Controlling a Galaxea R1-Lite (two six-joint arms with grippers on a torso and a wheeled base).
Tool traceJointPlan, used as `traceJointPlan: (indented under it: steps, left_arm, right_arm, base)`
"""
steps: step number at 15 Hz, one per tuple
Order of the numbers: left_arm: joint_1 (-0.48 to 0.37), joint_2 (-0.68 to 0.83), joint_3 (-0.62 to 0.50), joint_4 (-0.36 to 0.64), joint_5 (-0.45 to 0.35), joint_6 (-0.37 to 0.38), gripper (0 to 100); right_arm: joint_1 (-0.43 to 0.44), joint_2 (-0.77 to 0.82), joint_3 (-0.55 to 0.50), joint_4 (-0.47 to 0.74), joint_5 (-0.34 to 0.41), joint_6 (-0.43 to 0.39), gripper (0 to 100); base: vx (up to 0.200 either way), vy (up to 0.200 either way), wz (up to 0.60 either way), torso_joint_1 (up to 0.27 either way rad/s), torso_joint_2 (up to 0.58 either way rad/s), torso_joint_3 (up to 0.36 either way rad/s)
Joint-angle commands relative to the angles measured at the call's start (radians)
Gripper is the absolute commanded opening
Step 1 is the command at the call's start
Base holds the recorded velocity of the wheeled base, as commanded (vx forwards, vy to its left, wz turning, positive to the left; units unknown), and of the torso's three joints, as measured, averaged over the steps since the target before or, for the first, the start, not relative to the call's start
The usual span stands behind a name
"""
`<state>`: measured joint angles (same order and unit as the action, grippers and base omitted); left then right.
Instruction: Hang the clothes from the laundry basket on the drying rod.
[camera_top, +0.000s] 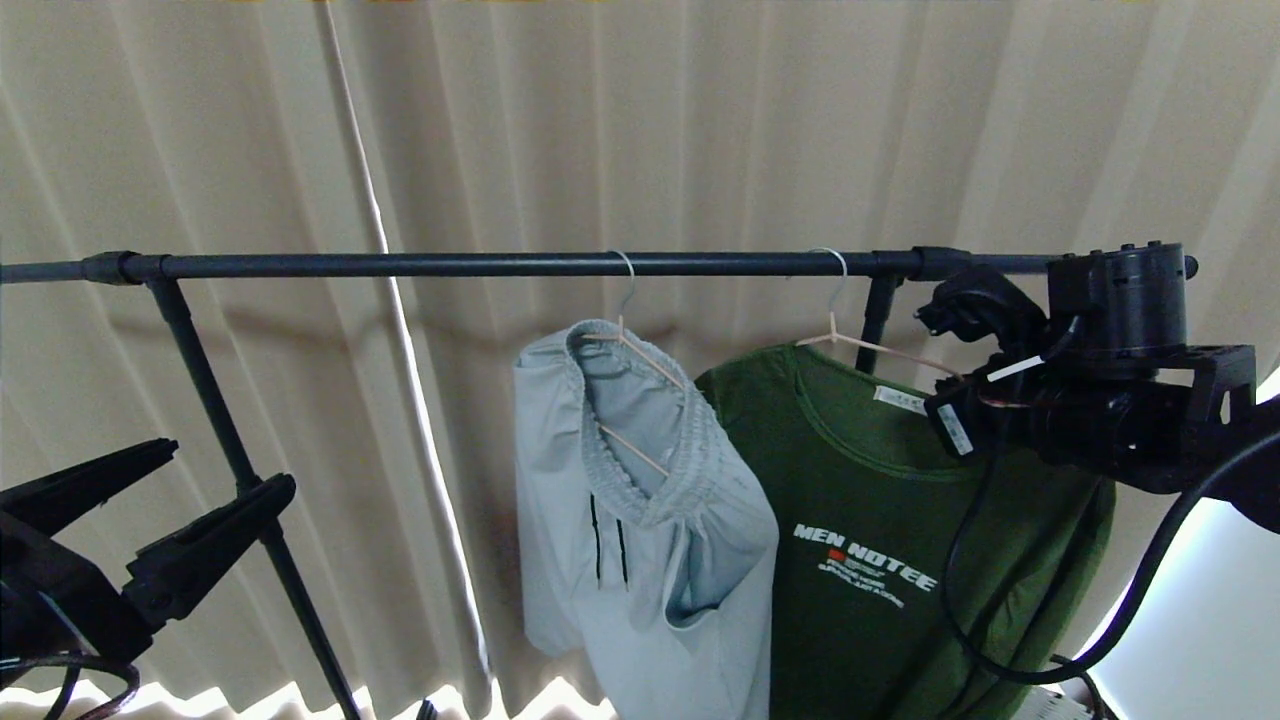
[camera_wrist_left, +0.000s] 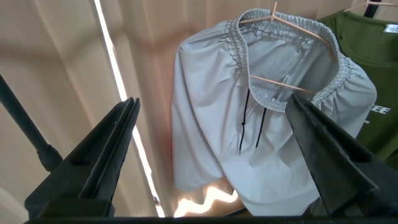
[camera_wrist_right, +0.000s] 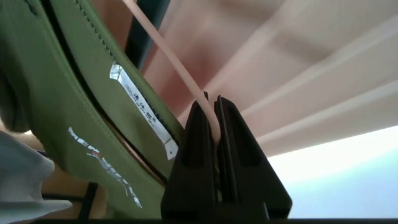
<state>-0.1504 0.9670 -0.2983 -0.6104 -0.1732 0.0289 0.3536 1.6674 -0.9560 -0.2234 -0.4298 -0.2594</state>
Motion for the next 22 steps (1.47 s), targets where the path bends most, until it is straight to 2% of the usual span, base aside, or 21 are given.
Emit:
traceJointPlan:
  steps: [1, 2, 4, 7, 10, 11, 12, 14, 17, 19, 20, 22]
  left_arm:
    - [0.0, -0.001, 0.002, 0.0, 0.0, 0.0, 100]
    - [0.0, -0.001, 0.005, 0.0, 0.0, 0.002, 100]
    - [0.0, -0.002, 0.005, 0.0, 0.0, 0.002, 100]
    - [0.0, -0.004, 0.01, -0.002, 0.0, 0.016, 100]
    - [0.0, -0.014, 0.033, 0.0, 0.001, 0.026, 100]
    - [-0.001, -0.021, 0.036, 0.0, 0.0, 0.028, 100]
    - [0.002, -0.062, 0.062, 0.0, 0.003, 0.035, 100]
    - [0.022, -0.117, 0.071, 0.005, 0.015, 0.035, 100]
    - [0.115, -0.18, 0.07, 0.008, 0.046, 0.048, 100]
    - [0.235, -0.26, 0.088, 0.031, 0.055, 0.052, 100]
    - [0.273, -0.297, 0.096, 0.066, 0.055, 0.052, 100]
    - [0.293, -0.375, 0.096, 0.169, 0.055, 0.048, 100]
  right_arm:
    - [0.011, -0.003, 0.002, 0.001, 0.002, 0.0, 0]
    - [0.015, -0.003, 0.002, -0.001, 0.002, 0.002, 100]
    - [0.015, -0.006, 0.006, -0.005, 0.006, 0.003, 100]
    - [0.015, -0.038, 0.082, -0.128, 0.025, 0.005, 100]
    - [0.015, -0.086, 0.198, -0.271, 0.151, 0.005, 100]
    - [0.015, -0.089, 0.206, -0.28, 0.16, 0.005, 100]
    - [0.01, -0.127, 0.25, -0.344, 0.218, 0.002, 100]
    - [0.007, -0.17, 0.263, -0.375, 0.273, 0.005, 100]
    - [0.007, -0.264, 0.322, -0.41, 0.301, 0.006, 100]
    - [0.007, -0.41, 0.401, -0.427, 0.307, 0.006, 100]
    - [0.007, -0.469, 0.431, -0.425, 0.312, 0.006, 100]
    - [0.007, -0.591, 0.494, -0.41, 0.31, 0.003, 100]
  base:
    - [0.0, 0.0, 0.0, 0.0, 0.0, 0.0]
    - [0.0, 0.0, 0.0, 0.0, 0.0, 0.0]
    - [0.0, 0.0, 0.0, 0.0, 0.0, 0.0]
    - [0.0, 0.0, 0.0, 0.0, 0.0, 0.0]
    - [0.0, 0.0, 0.0, 0.0, 0.0, 0.0]
    - [0.0, 0.0, 0.0, 0.0, 0.0, 0.0]
    - [0.0, 0.0, 0.0, 0.0, 0.0, 0.0]
    - [0.0, 0.0, 0.0, 0.0, 0.0, 0.0]
    - [0.0, 0.0, 0.0, 0.0, 0.0, 0.0]
    - [0.0, 0.0, 0.0, 0.0, 0.0, 0.0]
    - [0.0, 0.0, 0.0, 0.0, 0.0, 0.0]
    - [0.0, 0.0, 0.0, 0.0, 0.0, 0.0]
